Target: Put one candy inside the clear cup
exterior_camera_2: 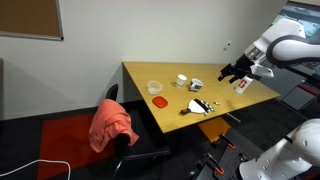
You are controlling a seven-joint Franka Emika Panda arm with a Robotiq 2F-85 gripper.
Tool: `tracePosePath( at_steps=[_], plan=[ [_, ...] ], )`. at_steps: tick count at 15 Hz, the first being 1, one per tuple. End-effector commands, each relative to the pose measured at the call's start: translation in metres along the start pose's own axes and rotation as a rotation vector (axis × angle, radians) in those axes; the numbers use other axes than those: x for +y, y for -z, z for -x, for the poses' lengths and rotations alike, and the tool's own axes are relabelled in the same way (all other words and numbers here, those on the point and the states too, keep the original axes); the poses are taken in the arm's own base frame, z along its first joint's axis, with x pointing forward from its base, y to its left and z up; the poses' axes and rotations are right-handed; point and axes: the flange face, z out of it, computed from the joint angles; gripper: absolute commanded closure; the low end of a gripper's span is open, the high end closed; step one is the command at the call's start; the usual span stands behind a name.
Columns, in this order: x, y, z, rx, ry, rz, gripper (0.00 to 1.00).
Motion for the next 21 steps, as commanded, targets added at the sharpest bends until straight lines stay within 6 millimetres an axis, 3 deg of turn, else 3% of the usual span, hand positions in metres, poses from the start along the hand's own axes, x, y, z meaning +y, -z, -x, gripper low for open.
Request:
tracePosePath(
  at_steps=[1, 2, 3, 4, 10, 14, 21],
  plan=[
    [0.051, -0.037, 0.008, -0.005, -0.074, 0.039, 0.00],
    [0.061, -0.044, 0.011, -0.019, -0.098, 0.040, 0.00],
    [0.045, -0.031, 0.007, -0.021, -0.080, 0.028, 0.00],
    [0.052, -0.036, 0.009, -0.032, -0.092, 0.030, 0.00],
    [0.050, -0.034, 0.001, -0.022, -0.096, 0.027, 0.00],
    [0.086, -0.048, -0.036, 0.026, -0.201, 0.043, 0.00],
    [0.170, -0.100, -0.094, -0.043, -0.208, 0.081, 0.00]
  ],
)
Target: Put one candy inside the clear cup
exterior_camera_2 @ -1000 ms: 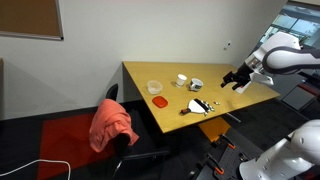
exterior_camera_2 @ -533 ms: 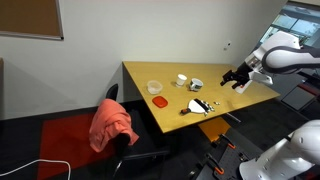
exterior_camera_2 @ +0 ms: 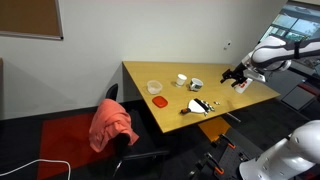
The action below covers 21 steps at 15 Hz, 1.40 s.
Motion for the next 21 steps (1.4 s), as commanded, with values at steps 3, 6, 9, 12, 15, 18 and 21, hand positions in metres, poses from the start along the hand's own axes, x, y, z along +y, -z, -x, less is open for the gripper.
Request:
tracePosePath(
  at_steps=[3, 6, 9, 12, 15, 18, 21],
  plan=[
    [0.046, -0.054, -0.063, -0.041, 0.038, 0.084, 0.00],
    [0.066, -0.075, -0.082, -0.023, 0.041, 0.117, 0.00],
    [0.061, -0.074, -0.067, -0.051, 0.031, 0.115, 0.00],
    [0.059, -0.070, -0.067, -0.043, 0.033, 0.111, 0.00],
    [0.057, -0.086, -0.081, 0.007, -0.080, 0.154, 0.00],
    [0.060, -0.117, -0.100, 0.071, -0.233, 0.206, 0.00],
    [0.076, -0.152, -0.121, 0.103, -0.359, 0.283, 0.00]
  ],
)
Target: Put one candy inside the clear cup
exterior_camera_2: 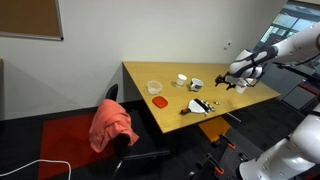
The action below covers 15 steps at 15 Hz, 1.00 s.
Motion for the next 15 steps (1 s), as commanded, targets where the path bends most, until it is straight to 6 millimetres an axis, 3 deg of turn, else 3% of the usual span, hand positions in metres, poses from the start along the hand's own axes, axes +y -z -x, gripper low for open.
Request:
tracePosePath(
  at_steps=[1, 5, 8, 13, 14, 15],
  plan=[
    [-0.001, -0.049, -0.033, 0.029, -0.134, 0.101, 0.00],
    [0.026, -0.098, -0.058, -0.035, -0.193, 0.152, 0.00],
    [0.045, -0.129, -0.069, -0.049, -0.125, 0.130, 0.00],
    [0.070, -0.151, -0.075, -0.078, 0.115, 0.044, 0.00],
    [0.067, -0.152, -0.069, -0.074, 0.039, 0.092, 0.00],
    [0.071, -0.154, -0.070, -0.079, 0.074, 0.074, 0.00]
  ],
)
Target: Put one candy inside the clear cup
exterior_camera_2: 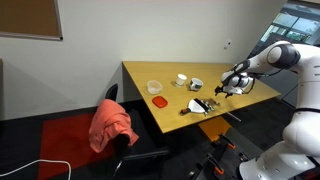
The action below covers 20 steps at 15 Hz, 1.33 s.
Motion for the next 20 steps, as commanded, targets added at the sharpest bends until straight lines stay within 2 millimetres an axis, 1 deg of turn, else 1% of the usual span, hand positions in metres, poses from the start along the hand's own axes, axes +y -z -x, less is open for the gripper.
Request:
tracePosePath(
  at_steps=[1, 3, 6, 9, 13, 20],
  plan=[
    [0.002, -0.001, -0.002, -0.001, 0.014, -0.007, 0.00],
    [0.003, -0.001, -0.003, 0.001, 0.025, -0.011, 0.00],
    [0.003, -0.004, 0.000, 0.017, -0.024, 0.017, 0.00],
    [0.006, -0.016, 0.003, -0.003, -0.042, 0.013, 0.00],
    [0.004, -0.032, 0.006, -0.009, -0.057, -0.017, 0.00],
    [-0.001, -0.056, -0.003, -0.035, -0.088, -0.067, 0.00]
  ],
)
